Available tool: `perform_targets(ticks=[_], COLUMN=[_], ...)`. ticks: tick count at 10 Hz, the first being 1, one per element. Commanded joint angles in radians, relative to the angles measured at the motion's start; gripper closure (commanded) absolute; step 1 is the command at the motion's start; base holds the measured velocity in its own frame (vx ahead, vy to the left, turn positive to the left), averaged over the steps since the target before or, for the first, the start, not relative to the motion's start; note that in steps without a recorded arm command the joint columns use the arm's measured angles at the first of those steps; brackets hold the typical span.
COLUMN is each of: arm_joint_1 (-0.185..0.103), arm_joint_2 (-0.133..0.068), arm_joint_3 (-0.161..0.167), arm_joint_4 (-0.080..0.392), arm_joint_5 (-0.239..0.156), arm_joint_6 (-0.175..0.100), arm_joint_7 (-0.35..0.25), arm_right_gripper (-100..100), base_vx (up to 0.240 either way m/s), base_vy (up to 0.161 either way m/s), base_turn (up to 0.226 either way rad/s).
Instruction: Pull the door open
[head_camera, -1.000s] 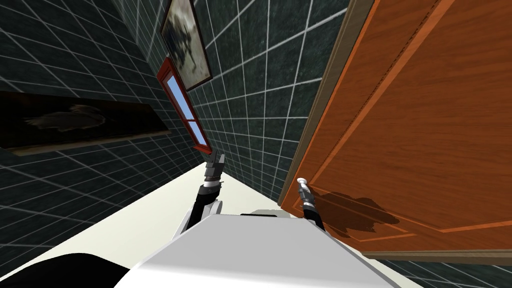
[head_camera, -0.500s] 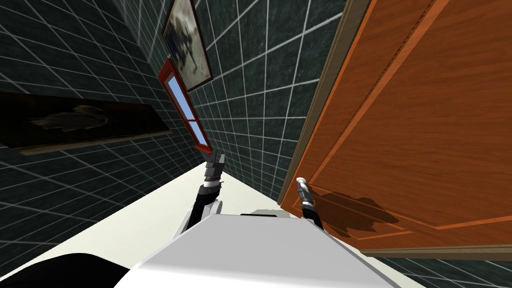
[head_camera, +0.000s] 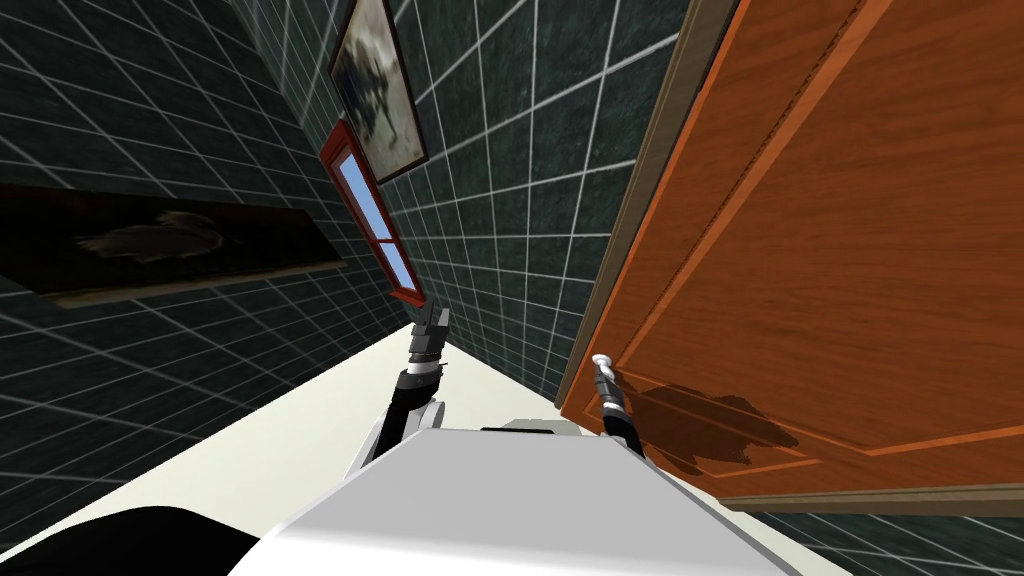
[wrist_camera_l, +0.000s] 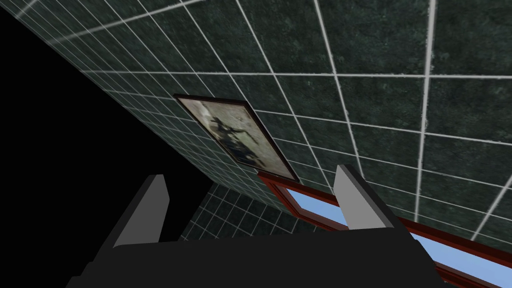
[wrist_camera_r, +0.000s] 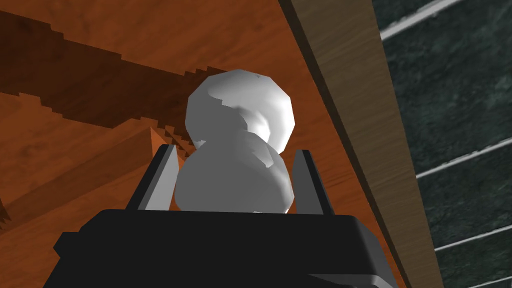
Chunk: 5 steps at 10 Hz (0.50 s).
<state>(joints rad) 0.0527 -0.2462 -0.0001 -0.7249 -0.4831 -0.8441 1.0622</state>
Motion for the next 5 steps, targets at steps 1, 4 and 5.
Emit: perform_targets(ticks=[1,4,5], arm_joint_1=[-0.001,-0.007,-0.013], arm_joint_2=[0.009,0.008,0.007], arm_joint_3=[0.019,0.028,0.038], arm_joint_4=[-0.003,0.005,0.014], arm_joint_5=[-0.009,-0.016,-0.025], arm_joint_6=[0.004,0.001,-0.002], arm_joint_7=[-0.05,-0.098,-0.138], arm_right_gripper=[100,100,100], base_vx=[-0.028,-0.02,-0.022], base_vy=[-0.004,-0.001,-0.002], base_turn=[0.019,0.003,0.009])
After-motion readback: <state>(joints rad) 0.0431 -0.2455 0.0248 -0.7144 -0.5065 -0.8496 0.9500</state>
